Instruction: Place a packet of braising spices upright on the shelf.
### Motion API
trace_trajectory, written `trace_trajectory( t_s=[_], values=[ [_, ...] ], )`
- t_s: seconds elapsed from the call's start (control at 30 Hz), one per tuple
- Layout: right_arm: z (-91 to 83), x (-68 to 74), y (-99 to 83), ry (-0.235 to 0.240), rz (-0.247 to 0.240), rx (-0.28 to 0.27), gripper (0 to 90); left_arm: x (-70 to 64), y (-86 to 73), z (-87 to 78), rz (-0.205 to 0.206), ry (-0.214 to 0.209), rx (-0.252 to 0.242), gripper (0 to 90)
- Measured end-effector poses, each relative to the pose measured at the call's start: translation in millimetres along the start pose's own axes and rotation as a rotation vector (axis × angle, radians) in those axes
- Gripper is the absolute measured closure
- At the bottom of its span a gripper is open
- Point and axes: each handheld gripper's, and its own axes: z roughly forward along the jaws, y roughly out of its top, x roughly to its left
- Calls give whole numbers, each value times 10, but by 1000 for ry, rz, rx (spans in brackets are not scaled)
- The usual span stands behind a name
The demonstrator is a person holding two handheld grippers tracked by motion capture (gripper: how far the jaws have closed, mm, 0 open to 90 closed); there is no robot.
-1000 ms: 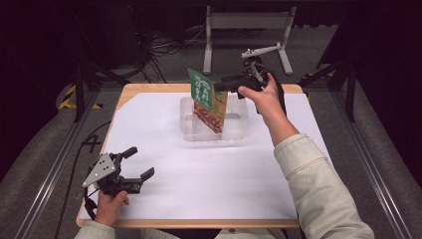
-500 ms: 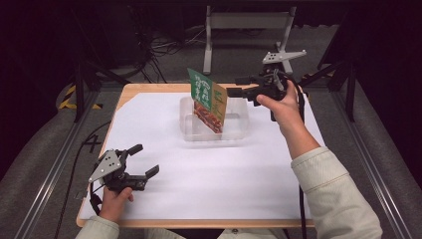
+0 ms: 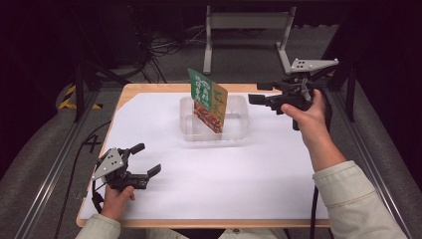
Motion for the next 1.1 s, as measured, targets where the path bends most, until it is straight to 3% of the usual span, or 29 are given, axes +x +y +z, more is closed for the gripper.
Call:
trace_trajectory(
  t_s=[0.23, 0.47, 0.8, 1.1],
  values=[
    [-239, 71, -101, -36, -18, -20, 248, -1, -5, -12, 1, 10, -4, 69],
    [-410, 194, -236, -111, -87, -32, 228, 1, -4, -16, -1, 14, -5, 69],
    [-562, 384, -515, -160, -155, -61, 225, -7, -6, -44, -8, 20, -13, 69],
    [-649, 451, -804, -197, -141, -104, 225, -3, -3, -66, -1, 22, -6, 69]
  ],
)
